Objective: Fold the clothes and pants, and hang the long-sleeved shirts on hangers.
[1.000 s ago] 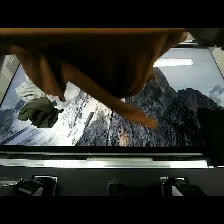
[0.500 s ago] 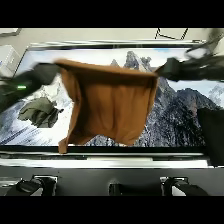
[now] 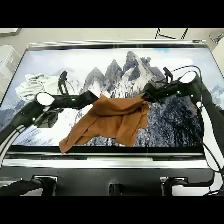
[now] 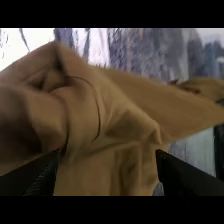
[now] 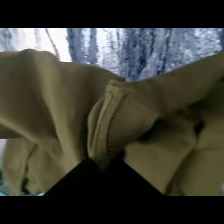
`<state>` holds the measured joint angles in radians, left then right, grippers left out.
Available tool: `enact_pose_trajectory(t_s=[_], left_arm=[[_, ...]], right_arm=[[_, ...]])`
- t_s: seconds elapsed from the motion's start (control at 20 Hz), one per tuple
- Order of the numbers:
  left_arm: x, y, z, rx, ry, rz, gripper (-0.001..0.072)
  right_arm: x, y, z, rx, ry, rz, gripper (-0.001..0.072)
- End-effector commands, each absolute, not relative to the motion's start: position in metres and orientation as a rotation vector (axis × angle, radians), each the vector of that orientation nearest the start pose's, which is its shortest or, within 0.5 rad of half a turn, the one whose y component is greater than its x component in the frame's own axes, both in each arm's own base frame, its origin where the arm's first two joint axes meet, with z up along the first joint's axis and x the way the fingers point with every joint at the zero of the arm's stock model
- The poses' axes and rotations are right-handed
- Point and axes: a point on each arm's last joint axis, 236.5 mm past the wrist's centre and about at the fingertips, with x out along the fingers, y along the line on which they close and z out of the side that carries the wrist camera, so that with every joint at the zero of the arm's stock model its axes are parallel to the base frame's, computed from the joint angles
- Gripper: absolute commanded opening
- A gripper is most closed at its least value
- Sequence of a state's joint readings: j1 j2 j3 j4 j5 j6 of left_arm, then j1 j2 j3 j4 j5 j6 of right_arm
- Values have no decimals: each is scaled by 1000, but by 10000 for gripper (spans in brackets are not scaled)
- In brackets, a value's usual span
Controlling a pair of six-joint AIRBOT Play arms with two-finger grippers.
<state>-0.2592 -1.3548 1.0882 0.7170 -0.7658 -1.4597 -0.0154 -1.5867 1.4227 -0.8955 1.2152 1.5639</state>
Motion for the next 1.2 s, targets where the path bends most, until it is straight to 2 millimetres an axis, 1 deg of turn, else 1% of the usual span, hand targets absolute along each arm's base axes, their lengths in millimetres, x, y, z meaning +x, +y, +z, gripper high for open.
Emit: enact_pose_trajectory(t_s=[0.0,0.05,0.1,0.15,0.2,0.25,0.35,0.4,0.45,0.5,0.6,0.7,0.75,0.8,0.95,1.0,1.05,1.1,1.15], left_arm=[[360,-169,24,-532,1351,-478,704],[338,-128,17,-501,1455,-378,704],[314,-94,8,-455,1543,-287,704],[286,-67,-3,-413,1627,-197,704],[263,-53,-14,-393,1682,-146,704],[241,-50,-27,-405,1722,-126,704],[204,-58,-58,-444,1786,-115,704],[194,-65,-73,-483,1797,-113,704],[193,-74,-84,-534,1774,-125,704],[201,-86,-91,-600,1718,-148,704],[227,-103,-92,-723,1590,-161,703],[252,-102,-92,-768,1489,-134,702],[259,-98,-93,-767,1457,-116,680],[264,-96,-95,-767,1442,-102,620],[263,-95,-105,-785,1464,-74,618],[262,-95,-108,-791,1476,-67,506],[261,-95,-110,-795,1482,-63,310],[262,-95,-109,-792,1480,-66,120],[263,-94,-108,-774,1472,-84,34]], right_arm=[[445,87,5,391,1327,251,32],[441,68,2,306,1338,199,32],[435,49,-3,230,1364,142,32],[429,35,-9,177,1397,98,32],[424,23,-12,128,1420,67,32],[421,18,-13,108,1431,54,32],[419,22,-13,119,1441,64,32],[418,27,-12,140,1441,78,32],[418,32,-11,159,1442,93,32],[417,36,-11,176,1445,105,32],[414,40,-10,190,1460,118,32],[409,40,-11,189,1479,119,32],[408,40,-11,189,1486,120,32],[407,41,-11,189,1489,121,32],[407,41,-11,190,1489,121,32],[407,41,-11,190,1489,120,33],[407,41,-11,194,1489,116,58],[407,40,-11,203,1489,107,208],[408,41,-10,211,1485,101,488]])
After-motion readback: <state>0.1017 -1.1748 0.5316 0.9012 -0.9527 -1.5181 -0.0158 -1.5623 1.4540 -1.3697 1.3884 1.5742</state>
